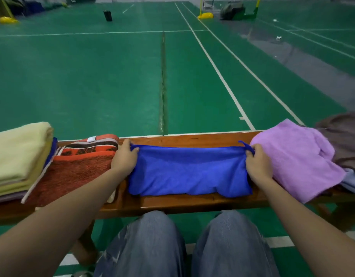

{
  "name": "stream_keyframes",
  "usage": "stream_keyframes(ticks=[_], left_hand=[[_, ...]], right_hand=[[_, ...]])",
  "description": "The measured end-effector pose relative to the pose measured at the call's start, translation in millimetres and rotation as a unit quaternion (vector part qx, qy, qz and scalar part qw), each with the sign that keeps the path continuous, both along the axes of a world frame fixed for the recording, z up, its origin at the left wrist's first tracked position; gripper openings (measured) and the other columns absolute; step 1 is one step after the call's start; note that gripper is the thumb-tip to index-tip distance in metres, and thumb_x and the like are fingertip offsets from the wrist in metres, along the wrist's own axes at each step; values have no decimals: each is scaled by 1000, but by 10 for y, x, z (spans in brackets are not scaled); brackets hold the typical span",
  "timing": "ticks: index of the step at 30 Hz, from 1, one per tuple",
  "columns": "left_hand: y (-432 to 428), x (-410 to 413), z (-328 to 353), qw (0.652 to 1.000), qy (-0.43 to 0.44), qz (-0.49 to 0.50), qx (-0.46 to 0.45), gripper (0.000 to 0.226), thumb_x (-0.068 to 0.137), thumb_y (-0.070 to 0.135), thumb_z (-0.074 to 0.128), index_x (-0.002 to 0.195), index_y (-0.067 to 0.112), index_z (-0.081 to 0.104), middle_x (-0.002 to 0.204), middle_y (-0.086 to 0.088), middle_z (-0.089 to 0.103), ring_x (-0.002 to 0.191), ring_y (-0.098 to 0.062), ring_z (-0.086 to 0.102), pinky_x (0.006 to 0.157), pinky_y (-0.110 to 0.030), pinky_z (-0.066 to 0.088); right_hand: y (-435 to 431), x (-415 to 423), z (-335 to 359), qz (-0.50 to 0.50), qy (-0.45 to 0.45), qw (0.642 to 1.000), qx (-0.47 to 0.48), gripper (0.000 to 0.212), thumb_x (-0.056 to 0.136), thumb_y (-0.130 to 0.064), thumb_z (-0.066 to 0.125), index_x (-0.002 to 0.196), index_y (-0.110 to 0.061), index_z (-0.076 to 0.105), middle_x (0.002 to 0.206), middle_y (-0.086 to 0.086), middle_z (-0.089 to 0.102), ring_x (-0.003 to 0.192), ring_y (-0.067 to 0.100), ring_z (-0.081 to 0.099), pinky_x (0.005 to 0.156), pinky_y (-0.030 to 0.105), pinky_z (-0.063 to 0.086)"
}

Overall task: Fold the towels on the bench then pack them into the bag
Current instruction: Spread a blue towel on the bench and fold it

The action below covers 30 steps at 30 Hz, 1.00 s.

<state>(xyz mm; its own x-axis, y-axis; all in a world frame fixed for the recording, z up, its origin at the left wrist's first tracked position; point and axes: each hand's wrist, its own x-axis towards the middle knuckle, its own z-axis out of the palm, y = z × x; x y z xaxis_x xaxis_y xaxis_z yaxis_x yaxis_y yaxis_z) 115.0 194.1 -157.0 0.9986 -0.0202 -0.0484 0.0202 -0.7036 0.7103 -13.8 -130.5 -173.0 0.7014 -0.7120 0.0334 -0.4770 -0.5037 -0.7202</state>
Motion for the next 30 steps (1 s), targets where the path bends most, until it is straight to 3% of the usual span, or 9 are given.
stream_keyframes(ticks=[4,7,12,15,17,19,22,26,30], left_hand=[[-176,80,-79,997,-26,12,66,18,98,19,44,109,5,47,93,-12,52,85,-27,46,73,-35,37],[-240,126,-133,990,-72,20,122,19,97,17,44,108,2,48,97,-15,57,95,-34,48,77,-38,35],[-255,122,-249,953,-167,12,253,28,84,10,60,111,4,53,113,-20,53,104,-39,46,87,-47,37],[-193,122,-290,896,-311,-178,262,36,66,-10,59,97,7,60,99,-16,57,87,-36,53,72,-43,44],[-155,102,-323,856,-318,-310,264,31,66,-9,52,89,8,61,93,-11,60,82,-33,55,68,-40,49],[-140,28,-313,862,-287,-334,251,27,74,-3,47,93,8,64,96,-9,63,83,-31,58,71,-39,53],[-115,-47,-352,878,-267,-322,230,26,81,-6,50,99,6,65,103,-10,63,89,-30,59,78,-40,53],[-143,-109,-337,891,-256,-303,223,26,85,-5,53,105,7,64,109,-8,62,97,-27,57,85,-37,48],[-169,-141,-336,899,-231,-292,232,28,89,0,50,113,9,61,117,-5,58,106,-23,53,93,-33,44]], right_hand=[[-67,183,-24,-18,34,999,-36,17,97,-15,44,108,-7,54,109,21,62,100,40,55,76,38,38],[-147,276,-35,-13,55,997,-55,13,93,-18,53,101,-11,61,104,15,66,97,35,57,71,33,37],[-161,273,-40,9,37,989,-145,18,85,-12,64,99,-9,54,101,11,58,93,33,54,71,37,41],[-164,253,-64,129,5,958,-255,20,72,12,59,80,-7,58,89,13,57,85,35,52,70,40,40],[-175,234,-89,210,23,946,-245,25,70,18,52,72,-5,63,86,14,61,86,38,56,78,41,45],[-144,208,-21,241,82,936,-244,22,81,4,50,93,-4,66,102,18,62,103,36,55,99,38,38],[-243,221,143,218,201,919,-261,45,92,-32,51,134,-16,48,137,14,48,127,30,41,107,31,24],[-575,202,195,155,278,914,-251,66,83,-68,45,137,-29,43,140,22,40,128,37,37,108,40,28],[-588,215,85,129,288,908,-274,73,76,-80,36,119,-24,52,122,25,48,116,40,42,102,45,34]])
